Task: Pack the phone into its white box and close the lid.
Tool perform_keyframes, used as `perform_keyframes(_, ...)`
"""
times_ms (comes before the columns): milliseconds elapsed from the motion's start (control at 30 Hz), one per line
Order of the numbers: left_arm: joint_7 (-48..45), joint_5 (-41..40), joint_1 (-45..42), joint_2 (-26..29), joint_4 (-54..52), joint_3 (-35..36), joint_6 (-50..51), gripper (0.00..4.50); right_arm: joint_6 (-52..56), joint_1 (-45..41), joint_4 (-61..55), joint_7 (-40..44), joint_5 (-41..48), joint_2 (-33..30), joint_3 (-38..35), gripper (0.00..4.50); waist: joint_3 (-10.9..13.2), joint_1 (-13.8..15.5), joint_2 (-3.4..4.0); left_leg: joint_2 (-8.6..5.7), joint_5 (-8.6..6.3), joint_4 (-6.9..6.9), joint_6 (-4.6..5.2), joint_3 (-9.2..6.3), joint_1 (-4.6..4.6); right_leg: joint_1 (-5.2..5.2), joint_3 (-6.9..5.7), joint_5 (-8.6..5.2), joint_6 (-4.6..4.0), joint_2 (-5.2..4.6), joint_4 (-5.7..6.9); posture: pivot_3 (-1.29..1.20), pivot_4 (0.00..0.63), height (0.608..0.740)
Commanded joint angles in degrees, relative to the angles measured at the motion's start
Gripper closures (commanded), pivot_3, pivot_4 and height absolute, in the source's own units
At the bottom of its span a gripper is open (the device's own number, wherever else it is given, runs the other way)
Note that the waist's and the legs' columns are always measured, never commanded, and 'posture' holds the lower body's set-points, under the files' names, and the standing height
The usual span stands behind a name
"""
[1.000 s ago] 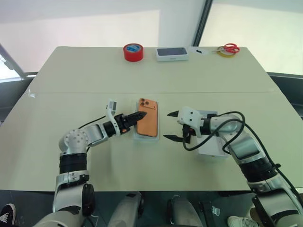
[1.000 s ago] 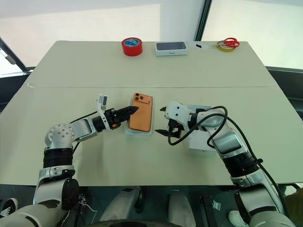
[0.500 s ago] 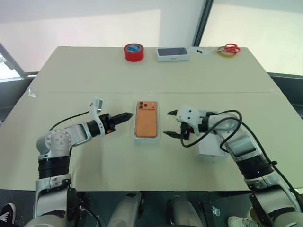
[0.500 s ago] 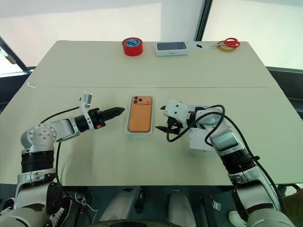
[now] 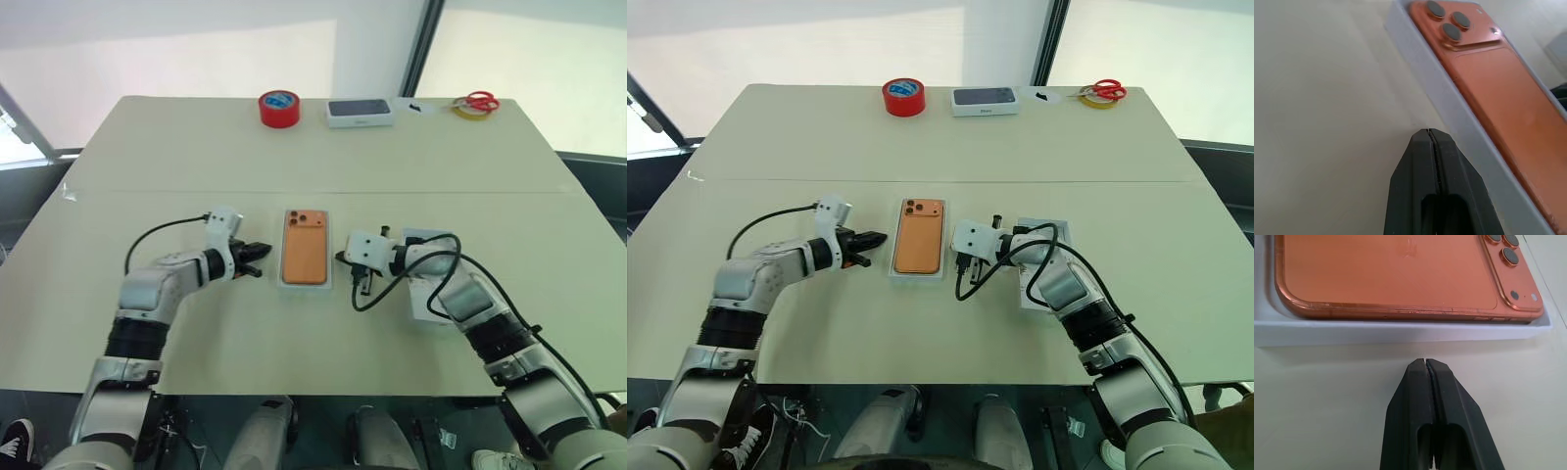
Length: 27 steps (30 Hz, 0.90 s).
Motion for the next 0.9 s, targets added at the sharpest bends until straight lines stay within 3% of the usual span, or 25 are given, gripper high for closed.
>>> perform_keyframes(33,-5.1,0.42,-1.25,-3.56,0.64,-5.95,1.12,4.5,0.01,0.48,-2.65,1.31,1.26,-2.27,-2.45,4.45,0.0,0.41,0.0,0.0,0.0,0.0,0.0,0.0,0.0,0.0,0.0,0.0,0.0,0.0,0.0,0.0,0.15,0.74)
perform_keyframes(200,-7.32,3.72,-4.0,-8.72,4.19,-8.96,-1.04,4.5,1.36,5.15,-6.71,5.58,3.09,-7.95,-4.88,4.45,-0.01,2.29,0.02,-0.11,-0.02,0.08,0.04,-0.04,-0.01,0.06,-0.05,-0.01,0.01,-0.1,-0.03,0.0,0.15,0.74)
perform_keyframes(500,-10.17,7.08,-6.07,-13.89,7.18,-11.24,-3.18,4.5,5.38,14.47,-16.0,8.3,6.19,-16.05,-10.64,4.45,-0.01,2.41,0.02,-0.21,-0.15,0.19,0.25,-0.07,-0.05,0.31,-0.13,-0.02,0.02,-0.19,-0.35,0.0,0.15,0.74)
perform_keyframes(900,-11.04,9.77,-5.32,-13.33,7.17,-10.36,-5.25,4.5,4.83,17.24,-16.61,7.43,6.43,-19.62,-13.26,4.45,-0.01,2.2,0.02,-0.19,-0.17,0.35,0.28,-0.13,-0.08,0.38,-0.21,-0.02,0.02,-0.18,-0.37,0.0,0.15,0.74)
